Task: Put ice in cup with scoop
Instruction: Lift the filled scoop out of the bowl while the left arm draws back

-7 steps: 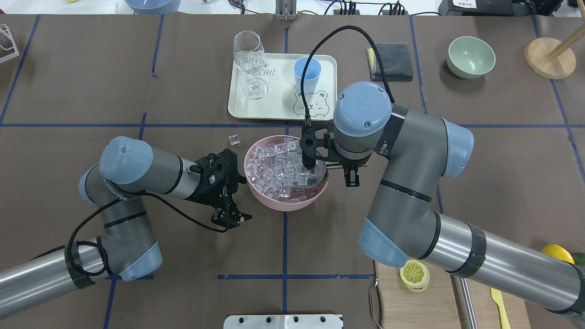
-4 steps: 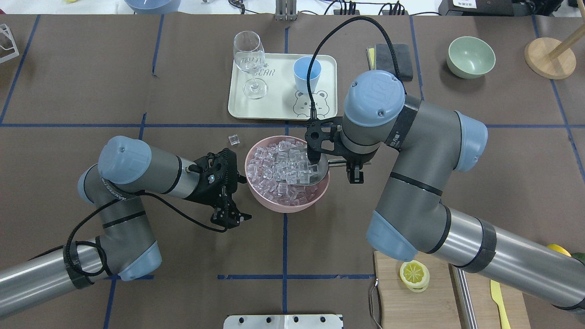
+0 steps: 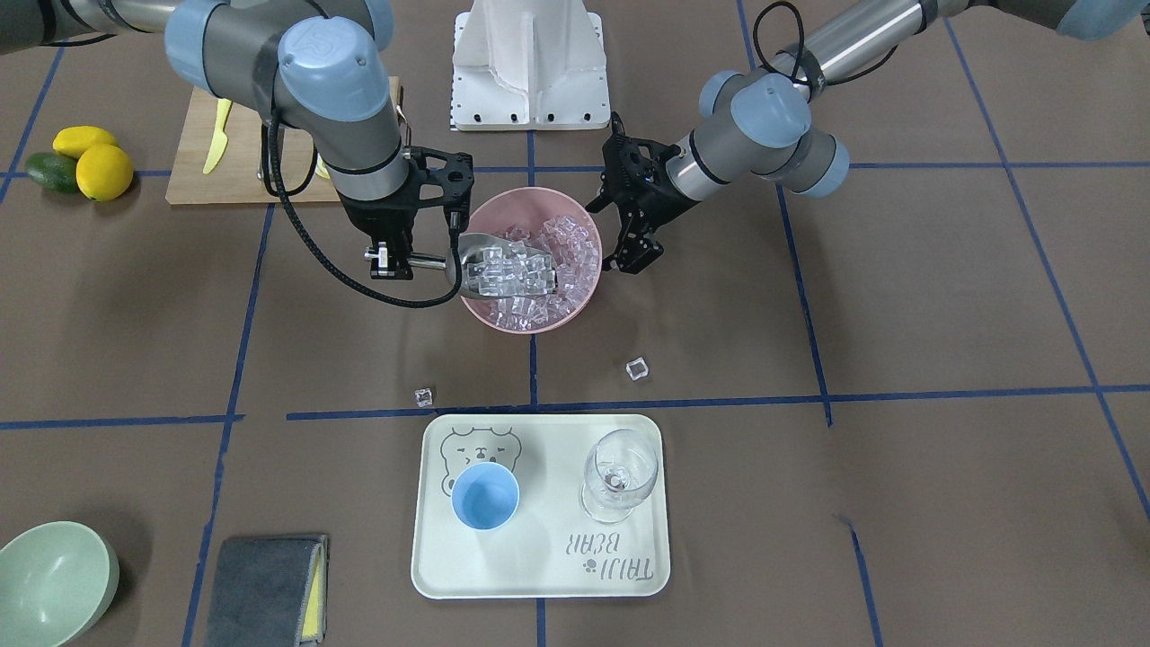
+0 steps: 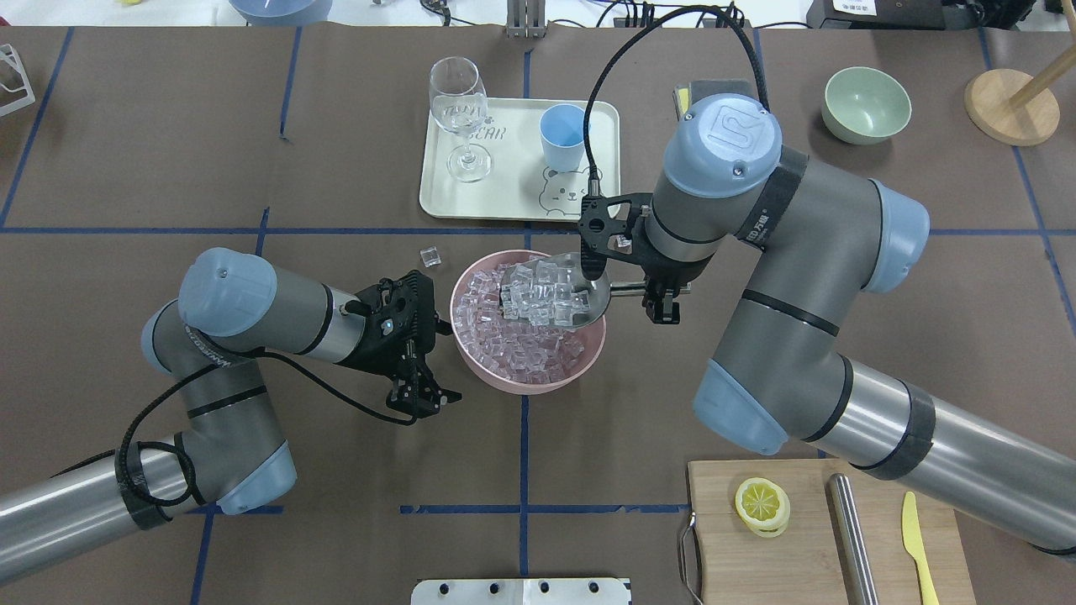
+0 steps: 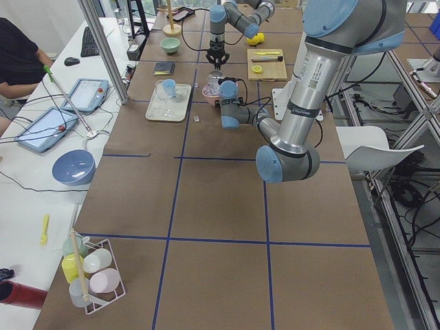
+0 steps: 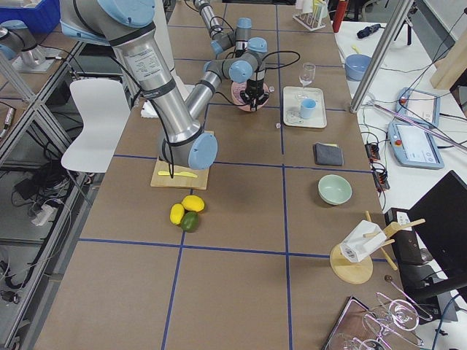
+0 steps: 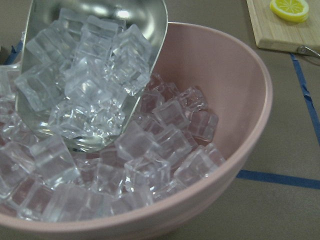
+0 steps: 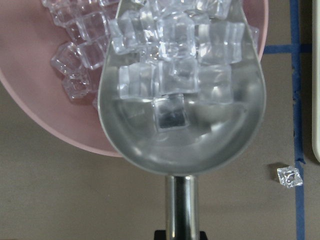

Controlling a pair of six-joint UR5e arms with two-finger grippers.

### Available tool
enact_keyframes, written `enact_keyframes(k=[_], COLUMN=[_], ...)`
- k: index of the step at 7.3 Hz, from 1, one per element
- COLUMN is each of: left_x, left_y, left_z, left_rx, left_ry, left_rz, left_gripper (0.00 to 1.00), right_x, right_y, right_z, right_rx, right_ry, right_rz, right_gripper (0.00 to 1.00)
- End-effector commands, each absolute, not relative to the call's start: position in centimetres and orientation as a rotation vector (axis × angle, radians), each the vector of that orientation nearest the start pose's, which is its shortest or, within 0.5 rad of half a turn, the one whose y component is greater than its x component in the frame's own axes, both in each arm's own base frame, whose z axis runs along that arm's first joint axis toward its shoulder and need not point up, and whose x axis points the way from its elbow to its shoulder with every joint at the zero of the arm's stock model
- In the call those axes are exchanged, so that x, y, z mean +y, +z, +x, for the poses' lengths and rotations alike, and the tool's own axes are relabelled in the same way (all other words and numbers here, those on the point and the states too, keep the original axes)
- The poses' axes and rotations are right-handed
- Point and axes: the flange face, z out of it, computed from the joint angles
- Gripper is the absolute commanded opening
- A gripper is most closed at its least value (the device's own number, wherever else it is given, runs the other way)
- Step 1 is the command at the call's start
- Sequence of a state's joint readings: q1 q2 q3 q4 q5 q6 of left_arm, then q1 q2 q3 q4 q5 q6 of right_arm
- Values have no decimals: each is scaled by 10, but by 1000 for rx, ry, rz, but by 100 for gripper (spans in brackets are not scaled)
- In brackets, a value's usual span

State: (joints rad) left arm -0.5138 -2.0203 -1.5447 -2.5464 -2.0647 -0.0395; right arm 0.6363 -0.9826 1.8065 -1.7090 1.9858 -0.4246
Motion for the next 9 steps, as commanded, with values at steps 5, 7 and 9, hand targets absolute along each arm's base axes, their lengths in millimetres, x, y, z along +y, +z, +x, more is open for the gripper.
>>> enact_keyframes(k=[5, 7, 9], left_x=[-418, -419, -431], left_y=[303, 324, 336], left_z=[499, 467, 450], left_rx=[1103, 1073, 1059], left_ry=[1129, 1104, 1054], left_rz=[1034, 1024, 998], left_gripper=[100, 100, 100], right_x=[-454, -460, -469], right_y=[227, 220, 216], right_z=[-422, -406, -388], right_rx=[-711, -741, -773], right_ry=[-1382, -1365, -1345], right_rz=[689, 699, 703], right_gripper=[0, 0, 0])
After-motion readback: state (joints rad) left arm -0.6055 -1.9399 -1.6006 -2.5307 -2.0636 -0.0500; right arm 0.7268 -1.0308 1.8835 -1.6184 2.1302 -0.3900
